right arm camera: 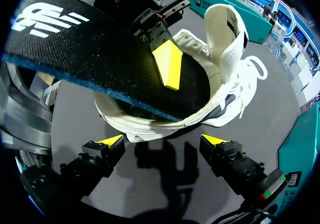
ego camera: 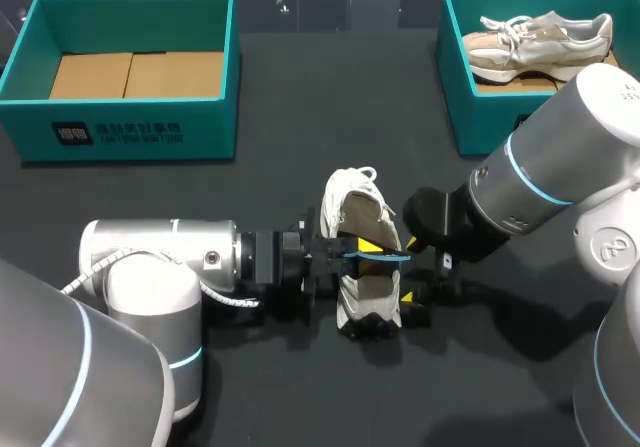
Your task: Take the shoe out of the shoebox, open the shoe tongue, remove and reinsert the insole, then place the shoe into the shoebox
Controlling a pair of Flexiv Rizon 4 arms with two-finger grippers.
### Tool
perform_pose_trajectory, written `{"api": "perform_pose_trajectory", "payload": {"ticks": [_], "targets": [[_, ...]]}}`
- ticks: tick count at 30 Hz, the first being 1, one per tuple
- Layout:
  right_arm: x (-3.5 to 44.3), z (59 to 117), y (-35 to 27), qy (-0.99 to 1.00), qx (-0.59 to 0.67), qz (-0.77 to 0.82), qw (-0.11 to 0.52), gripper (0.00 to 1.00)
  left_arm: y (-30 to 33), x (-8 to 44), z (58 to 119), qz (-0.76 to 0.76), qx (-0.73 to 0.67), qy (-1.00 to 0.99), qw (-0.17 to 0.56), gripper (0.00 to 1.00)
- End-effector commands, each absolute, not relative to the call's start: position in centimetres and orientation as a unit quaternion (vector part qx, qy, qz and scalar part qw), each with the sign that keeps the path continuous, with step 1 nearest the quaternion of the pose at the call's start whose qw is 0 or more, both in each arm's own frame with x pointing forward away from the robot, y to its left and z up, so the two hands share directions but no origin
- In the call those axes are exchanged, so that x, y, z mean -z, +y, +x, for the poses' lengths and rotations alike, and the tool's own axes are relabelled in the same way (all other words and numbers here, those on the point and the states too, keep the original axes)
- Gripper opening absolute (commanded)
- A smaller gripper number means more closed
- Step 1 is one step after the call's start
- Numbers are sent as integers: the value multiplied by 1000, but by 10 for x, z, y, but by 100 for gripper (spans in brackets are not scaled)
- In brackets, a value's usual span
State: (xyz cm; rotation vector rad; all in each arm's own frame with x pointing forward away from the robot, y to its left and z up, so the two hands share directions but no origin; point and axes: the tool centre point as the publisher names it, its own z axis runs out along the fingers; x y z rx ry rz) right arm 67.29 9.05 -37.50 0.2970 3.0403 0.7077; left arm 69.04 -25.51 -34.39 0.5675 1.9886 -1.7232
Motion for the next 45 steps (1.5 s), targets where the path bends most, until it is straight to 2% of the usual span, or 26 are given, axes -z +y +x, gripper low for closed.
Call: {"api": "perform_pose_trajectory", "payload": {"ticks": [1,10,11,12,16,34,42,43,45], "targets": [[375,671,91,970,-224,96,5,100,-260,349,694,205,618,726,223,0],[375,671,91,970,-224,96,5,100,-258,346,691,200,617,727,225,2],[375,671,91,970,-224,96,5,100,-258,345,691,201,618,727,224,15],[375,671,91,970,-224,96,5,100,-257,344,690,199,619,727,223,20],[375,671,91,970,-224,96,5,100,-256,338,687,195,622,725,220,31],[375,671,91,970,-224,96,5,100,-253,300,671,195,620,727,220,32],[375,671,91,970,-224,96,5,100,-258,298,664,202,609,740,205,30],[375,671,91,970,-224,96,5,100,-259,299,663,204,606,741,205,24],[375,671,91,970,-224,96,5,100,-260,299,662,206,605,741,206,1]]}}
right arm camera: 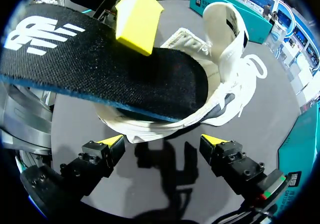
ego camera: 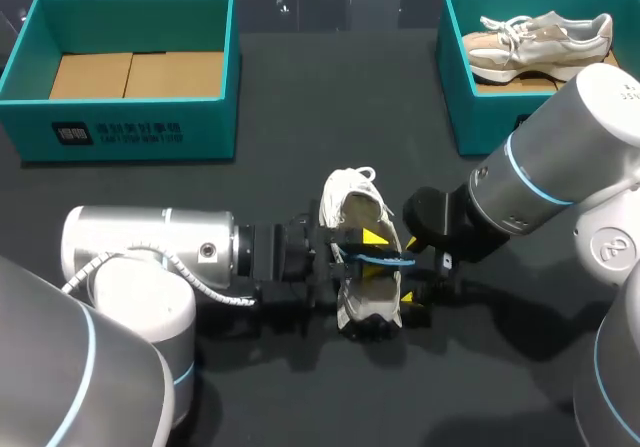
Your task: Take the shoe out of the shoebox, open the shoe tongue, remove and reinsert the insole, then place the shoe into the shoebox
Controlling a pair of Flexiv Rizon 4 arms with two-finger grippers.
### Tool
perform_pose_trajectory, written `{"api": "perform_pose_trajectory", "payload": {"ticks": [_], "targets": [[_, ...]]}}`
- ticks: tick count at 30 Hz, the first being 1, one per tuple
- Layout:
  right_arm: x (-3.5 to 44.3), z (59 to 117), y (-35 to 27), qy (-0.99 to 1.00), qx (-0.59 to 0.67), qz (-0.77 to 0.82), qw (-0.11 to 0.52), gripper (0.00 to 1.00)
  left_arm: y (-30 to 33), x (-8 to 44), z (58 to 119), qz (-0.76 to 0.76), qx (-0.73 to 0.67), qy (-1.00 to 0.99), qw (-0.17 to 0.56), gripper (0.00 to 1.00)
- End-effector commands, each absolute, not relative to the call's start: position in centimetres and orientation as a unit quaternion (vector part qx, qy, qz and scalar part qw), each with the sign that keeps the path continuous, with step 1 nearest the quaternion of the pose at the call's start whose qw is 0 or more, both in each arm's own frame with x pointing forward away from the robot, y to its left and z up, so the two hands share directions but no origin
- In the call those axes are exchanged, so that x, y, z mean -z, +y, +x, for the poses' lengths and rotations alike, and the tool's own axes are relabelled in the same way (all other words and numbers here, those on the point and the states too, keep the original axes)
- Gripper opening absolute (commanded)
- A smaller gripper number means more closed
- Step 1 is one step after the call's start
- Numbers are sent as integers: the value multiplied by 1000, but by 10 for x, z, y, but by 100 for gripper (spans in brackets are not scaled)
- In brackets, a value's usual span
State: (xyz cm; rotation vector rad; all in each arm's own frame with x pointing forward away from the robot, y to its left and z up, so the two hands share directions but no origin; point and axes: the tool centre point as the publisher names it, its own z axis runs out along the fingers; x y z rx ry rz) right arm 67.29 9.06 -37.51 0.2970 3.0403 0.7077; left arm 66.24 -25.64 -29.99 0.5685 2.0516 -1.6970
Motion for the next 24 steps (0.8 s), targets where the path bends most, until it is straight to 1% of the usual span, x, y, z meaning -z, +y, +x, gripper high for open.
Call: {"api": "perform_pose_trajectory", "payload": {"ticks": [1,24], "targets": [[375,671,91,970,-224,96,5,100,-260,300,662,208,602,743,206,0],[375,671,91,970,-224,96,5,100,-256,343,693,213,564,759,246,0]]}}
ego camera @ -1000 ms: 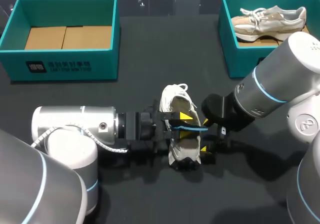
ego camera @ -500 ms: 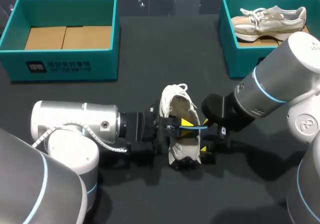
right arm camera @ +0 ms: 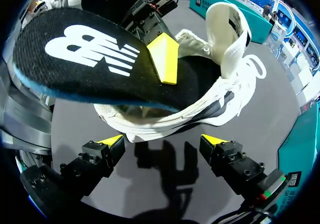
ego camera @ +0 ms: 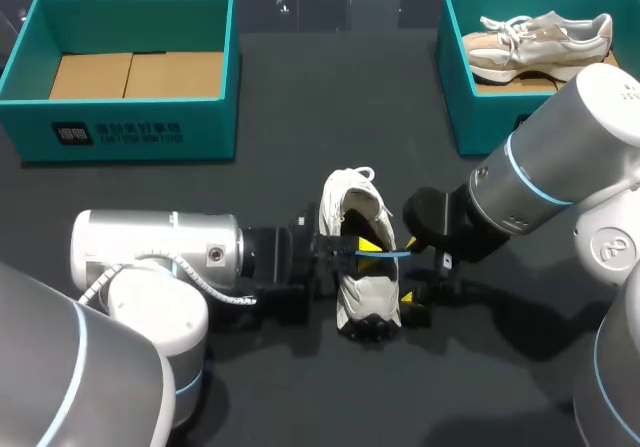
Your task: Take the shoe out of the shoebox, open the shoe tongue, remove and reinsert the insole, then place the shoe into the shoebox
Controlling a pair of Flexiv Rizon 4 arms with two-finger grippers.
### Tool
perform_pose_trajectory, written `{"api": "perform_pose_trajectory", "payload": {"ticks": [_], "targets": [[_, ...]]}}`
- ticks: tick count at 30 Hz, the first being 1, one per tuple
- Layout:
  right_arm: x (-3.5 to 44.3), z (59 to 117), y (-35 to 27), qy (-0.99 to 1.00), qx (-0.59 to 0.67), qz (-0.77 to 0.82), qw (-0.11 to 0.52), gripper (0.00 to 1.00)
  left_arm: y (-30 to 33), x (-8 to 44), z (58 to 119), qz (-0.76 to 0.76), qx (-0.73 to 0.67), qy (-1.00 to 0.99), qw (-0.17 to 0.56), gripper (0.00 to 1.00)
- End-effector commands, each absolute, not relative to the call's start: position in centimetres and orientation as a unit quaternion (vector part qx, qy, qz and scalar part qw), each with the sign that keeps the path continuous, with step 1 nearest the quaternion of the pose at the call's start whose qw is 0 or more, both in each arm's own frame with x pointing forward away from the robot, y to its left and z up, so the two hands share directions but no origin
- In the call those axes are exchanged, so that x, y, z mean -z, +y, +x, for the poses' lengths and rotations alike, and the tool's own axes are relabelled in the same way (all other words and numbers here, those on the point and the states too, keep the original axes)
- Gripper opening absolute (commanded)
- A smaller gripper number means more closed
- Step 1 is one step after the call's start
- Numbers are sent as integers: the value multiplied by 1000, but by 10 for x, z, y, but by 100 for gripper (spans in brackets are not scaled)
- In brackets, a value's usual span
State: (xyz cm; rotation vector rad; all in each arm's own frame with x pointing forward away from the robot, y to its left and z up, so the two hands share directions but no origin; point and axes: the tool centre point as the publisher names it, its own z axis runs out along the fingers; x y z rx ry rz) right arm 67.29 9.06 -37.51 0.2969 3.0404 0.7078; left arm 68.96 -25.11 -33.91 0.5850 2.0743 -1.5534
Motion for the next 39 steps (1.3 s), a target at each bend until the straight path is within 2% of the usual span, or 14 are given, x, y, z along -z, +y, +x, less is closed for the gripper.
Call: {"api": "perform_pose_trajectory", "payload": {"ticks": [1,11,13,16,26,30,32,35,39], "targets": [[375,671,91,970,-224,96,5,100,-255,344,694,212,561,761,250,0],[375,671,91,970,-224,96,5,100,-248,340,697,201,561,760,260,2],[375,671,91,970,-224,96,5,100,-247,335,693,197,569,756,256,31],[375,671,91,970,-224,96,5,100,-247,327,686,200,573,752,255,36],[375,671,91,970,-224,96,5,100,-250,304,666,218,584,735,266,34],[375,671,91,970,-224,96,5,100,-252,303,663,230,578,735,271,29],[375,671,91,970,-224,96,5,100,-255,306,662,235,575,735,271,22],[375,671,91,970,-224,96,5,100,-258,313,661,251,564,737,277,0],[375,671,91,970,-224,96,5,100,-260,322,666,257,558,736,284,0]]}}
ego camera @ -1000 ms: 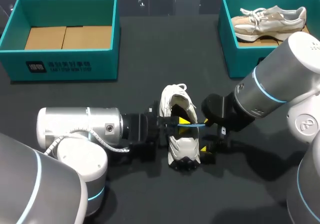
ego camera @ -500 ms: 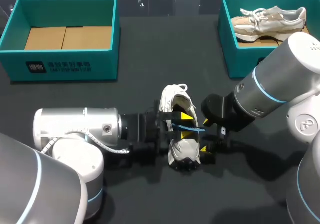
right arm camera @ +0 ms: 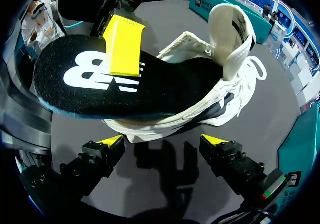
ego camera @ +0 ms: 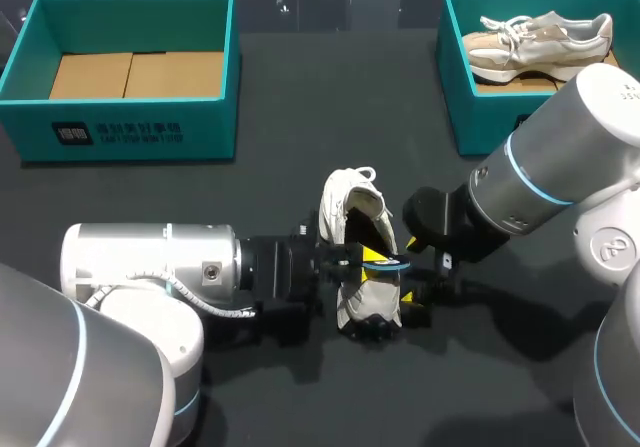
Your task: Take the shoe out of the shoebox, open the shoe tongue, remove and reinsert the insole, then place the shoe into the shoebox
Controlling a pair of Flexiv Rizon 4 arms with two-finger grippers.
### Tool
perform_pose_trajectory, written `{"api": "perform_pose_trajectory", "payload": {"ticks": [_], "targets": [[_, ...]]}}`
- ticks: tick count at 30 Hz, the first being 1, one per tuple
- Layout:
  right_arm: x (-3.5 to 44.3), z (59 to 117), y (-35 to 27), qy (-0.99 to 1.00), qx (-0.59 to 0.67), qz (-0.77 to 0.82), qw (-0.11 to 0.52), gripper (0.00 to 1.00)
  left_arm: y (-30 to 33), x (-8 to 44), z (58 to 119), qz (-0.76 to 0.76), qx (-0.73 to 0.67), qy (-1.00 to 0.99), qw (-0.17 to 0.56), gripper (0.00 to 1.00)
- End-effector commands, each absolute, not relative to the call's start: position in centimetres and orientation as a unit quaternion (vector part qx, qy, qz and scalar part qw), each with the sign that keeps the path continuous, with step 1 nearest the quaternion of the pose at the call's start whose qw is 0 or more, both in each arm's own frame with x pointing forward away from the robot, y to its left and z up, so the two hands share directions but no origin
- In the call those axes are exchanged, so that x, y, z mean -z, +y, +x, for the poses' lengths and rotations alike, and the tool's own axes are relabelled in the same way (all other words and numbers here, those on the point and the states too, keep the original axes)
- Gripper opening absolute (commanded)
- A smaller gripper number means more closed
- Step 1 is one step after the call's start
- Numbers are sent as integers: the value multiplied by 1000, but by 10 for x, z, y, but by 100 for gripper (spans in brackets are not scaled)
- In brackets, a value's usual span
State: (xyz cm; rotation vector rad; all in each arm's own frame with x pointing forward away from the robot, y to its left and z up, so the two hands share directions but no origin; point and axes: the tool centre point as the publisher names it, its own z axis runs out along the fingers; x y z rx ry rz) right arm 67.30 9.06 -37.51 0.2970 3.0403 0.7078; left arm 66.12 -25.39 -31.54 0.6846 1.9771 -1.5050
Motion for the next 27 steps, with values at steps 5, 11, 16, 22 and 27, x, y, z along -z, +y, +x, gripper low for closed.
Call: {"api": "perform_pose_trajectory", "payload": {"ticks": [5,11,16,22,27], "targets": [[375,671,91,970,-224,96,5,100,-256,330,678,261,551,735,298,0],[375,671,91,970,-224,96,5,100,-253,340,693,264,531,743,310,0],[375,671,91,970,-224,96,5,100,-251,347,701,263,520,749,316,0],[375,671,91,970,-224,96,5,100,-248,338,697,247,537,747,305,9],[375,671,91,970,-224,96,5,100,-249,326,684,242,560,739,286,41]]}}
